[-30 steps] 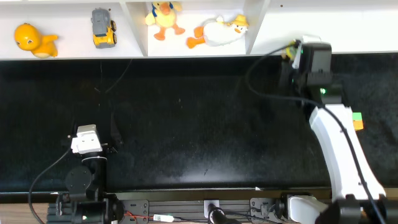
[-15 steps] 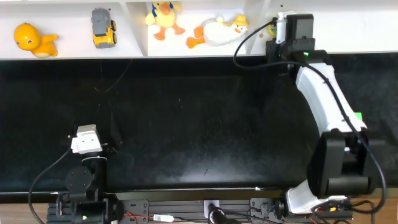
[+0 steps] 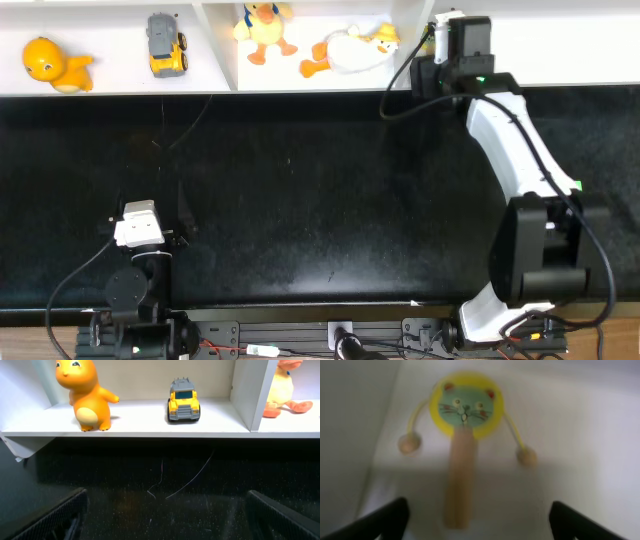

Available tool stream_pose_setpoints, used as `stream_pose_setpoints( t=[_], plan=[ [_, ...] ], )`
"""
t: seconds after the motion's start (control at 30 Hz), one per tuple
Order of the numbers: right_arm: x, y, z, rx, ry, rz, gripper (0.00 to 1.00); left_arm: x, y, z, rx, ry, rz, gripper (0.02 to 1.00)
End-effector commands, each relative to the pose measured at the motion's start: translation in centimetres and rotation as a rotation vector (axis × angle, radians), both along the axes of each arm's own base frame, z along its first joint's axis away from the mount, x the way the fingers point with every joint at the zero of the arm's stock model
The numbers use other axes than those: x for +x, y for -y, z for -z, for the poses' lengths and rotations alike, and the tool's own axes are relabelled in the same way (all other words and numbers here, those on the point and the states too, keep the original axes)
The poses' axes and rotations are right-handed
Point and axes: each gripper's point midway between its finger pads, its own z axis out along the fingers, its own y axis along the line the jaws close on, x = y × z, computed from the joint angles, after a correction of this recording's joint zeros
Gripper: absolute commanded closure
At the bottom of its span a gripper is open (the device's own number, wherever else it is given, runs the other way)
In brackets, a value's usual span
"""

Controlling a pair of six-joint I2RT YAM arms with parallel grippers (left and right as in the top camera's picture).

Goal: Store Toys

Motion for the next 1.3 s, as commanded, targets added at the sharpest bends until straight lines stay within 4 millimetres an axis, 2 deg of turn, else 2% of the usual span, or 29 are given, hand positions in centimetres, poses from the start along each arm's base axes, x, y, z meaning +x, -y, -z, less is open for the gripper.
stream_pose_setpoints(
  t=[0.03, 0.23, 0.37, 0.53, 0.67, 1.03, 1.17, 1.27, 1.3],
  plan=[
    [-3.6, 0.8, -1.6, 0.002, -0.019, 0.003, 0.003, 0.0, 0.0, -0.1, 0.011, 0.004, 0.0, 0.02],
    [-10.0, 2.8, -1.6, 0.002, -0.012, 0.046, 0.003, 0.0, 0.0, -0.1, 0.011, 0.004, 0.0, 0.02],
    [-14.5, 3.3, -1.4, -0.009, 0.004, 0.061, 0.003, 0.0, 0.0, -0.1, 0.011, 0.004, 0.0, 0.023],
    [-17.8, 3.3, -1.4, -0.007, 0.049, 0.061, 0.005, 0.0, 0.0, -0.1, 0.011, 0.004, 0.0, 0.02],
    [-18.6, 3.3, -1.2, -0.007, 0.057, 0.061, 0.005, 0.0, 0.0, -0.1, 0.011, 0.004, 0.0, 0.02],
    [-18.7, 2.9, -0.9, 0.019, 0.048, 0.038, 0.003, 0.0, 0.0, -0.1, 0.011, 0.004, 0.0, 0.02],
    [-19.5, 6.3, -0.6, -0.063, 0.022, 0.103, 0.003, 0.0, 0.0, -0.1, 0.011, 0.004, 0.0, 0.02],
    [-20.1, 10.3, -0.6, -0.148, 0.009, 0.129, 0.005, 0.0, 0.0, -0.1, 0.011, 0.004, 0.0, 0.02],
    [-20.7, 12.6, -0.7, -0.201, 0.006, 0.085, 0.003, 0.0, 0.0, -0.1, 0.011, 0.004, 0.0, 0.02]
  ],
)
